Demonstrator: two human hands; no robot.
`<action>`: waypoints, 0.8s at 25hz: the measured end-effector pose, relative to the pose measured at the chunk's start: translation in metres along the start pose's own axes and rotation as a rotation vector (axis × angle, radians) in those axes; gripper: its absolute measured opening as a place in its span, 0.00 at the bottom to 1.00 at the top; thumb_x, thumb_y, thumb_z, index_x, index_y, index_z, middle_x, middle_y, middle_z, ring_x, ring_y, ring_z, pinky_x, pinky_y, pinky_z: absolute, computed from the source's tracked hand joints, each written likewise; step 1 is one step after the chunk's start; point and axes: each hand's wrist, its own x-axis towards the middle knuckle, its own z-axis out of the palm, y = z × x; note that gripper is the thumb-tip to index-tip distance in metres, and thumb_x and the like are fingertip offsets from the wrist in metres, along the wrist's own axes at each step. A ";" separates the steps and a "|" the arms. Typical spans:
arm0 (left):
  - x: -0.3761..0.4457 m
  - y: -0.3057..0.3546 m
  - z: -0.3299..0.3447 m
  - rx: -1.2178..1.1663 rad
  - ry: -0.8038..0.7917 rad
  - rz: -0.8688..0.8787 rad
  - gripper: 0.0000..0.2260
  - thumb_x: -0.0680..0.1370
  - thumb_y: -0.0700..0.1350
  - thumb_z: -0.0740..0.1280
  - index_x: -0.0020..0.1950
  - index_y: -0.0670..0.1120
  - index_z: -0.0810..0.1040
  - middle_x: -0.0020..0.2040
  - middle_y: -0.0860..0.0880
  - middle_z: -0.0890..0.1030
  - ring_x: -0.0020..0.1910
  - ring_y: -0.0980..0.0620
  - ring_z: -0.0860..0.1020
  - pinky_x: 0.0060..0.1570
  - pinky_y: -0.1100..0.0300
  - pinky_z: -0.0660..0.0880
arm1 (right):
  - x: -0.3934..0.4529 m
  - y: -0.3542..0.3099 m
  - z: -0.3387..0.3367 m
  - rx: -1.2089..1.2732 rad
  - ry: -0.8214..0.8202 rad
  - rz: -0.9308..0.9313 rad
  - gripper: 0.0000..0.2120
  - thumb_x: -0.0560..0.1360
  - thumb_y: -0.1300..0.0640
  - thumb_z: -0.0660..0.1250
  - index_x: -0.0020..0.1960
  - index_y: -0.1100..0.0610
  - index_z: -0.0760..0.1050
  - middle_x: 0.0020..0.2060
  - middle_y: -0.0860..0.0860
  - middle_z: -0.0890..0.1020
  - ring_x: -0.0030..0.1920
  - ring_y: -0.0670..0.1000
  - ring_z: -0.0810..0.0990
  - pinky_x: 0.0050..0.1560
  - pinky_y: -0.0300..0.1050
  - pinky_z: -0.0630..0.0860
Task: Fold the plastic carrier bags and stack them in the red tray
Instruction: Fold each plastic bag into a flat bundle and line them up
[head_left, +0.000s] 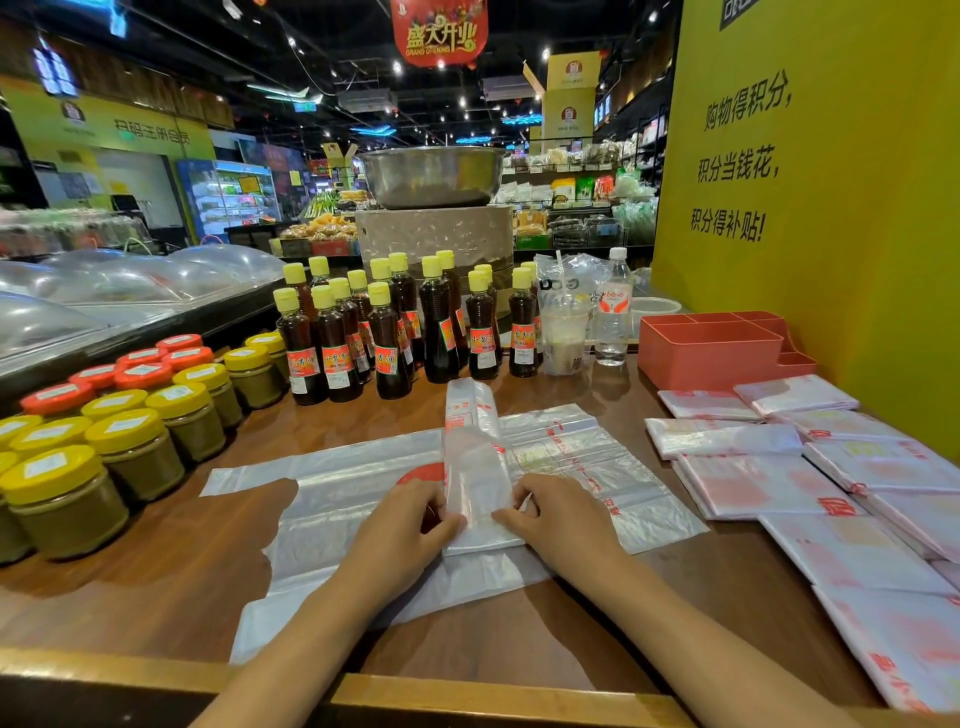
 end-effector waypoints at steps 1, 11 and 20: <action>0.000 0.000 0.000 0.016 0.004 0.012 0.09 0.78 0.57 0.68 0.46 0.55 0.71 0.44 0.59 0.76 0.42 0.58 0.75 0.38 0.67 0.69 | -0.001 -0.001 0.000 -0.033 0.009 0.006 0.13 0.75 0.40 0.68 0.46 0.49 0.75 0.42 0.45 0.80 0.46 0.48 0.76 0.45 0.48 0.74; 0.001 -0.012 0.002 0.002 -0.087 0.241 0.06 0.81 0.56 0.63 0.56 0.59 0.77 0.54 0.63 0.77 0.54 0.63 0.74 0.56 0.61 0.76 | -0.001 0.006 -0.003 0.160 -0.073 -0.156 0.06 0.76 0.48 0.71 0.51 0.46 0.84 0.44 0.42 0.79 0.45 0.44 0.77 0.50 0.46 0.78; -0.007 -0.003 -0.005 -0.113 -0.225 0.373 0.08 0.80 0.58 0.63 0.56 0.59 0.77 0.54 0.62 0.77 0.56 0.60 0.75 0.56 0.58 0.75 | 0.003 0.018 -0.007 -0.090 -0.244 -0.244 0.22 0.83 0.44 0.58 0.76 0.46 0.67 0.76 0.44 0.67 0.76 0.45 0.62 0.77 0.49 0.56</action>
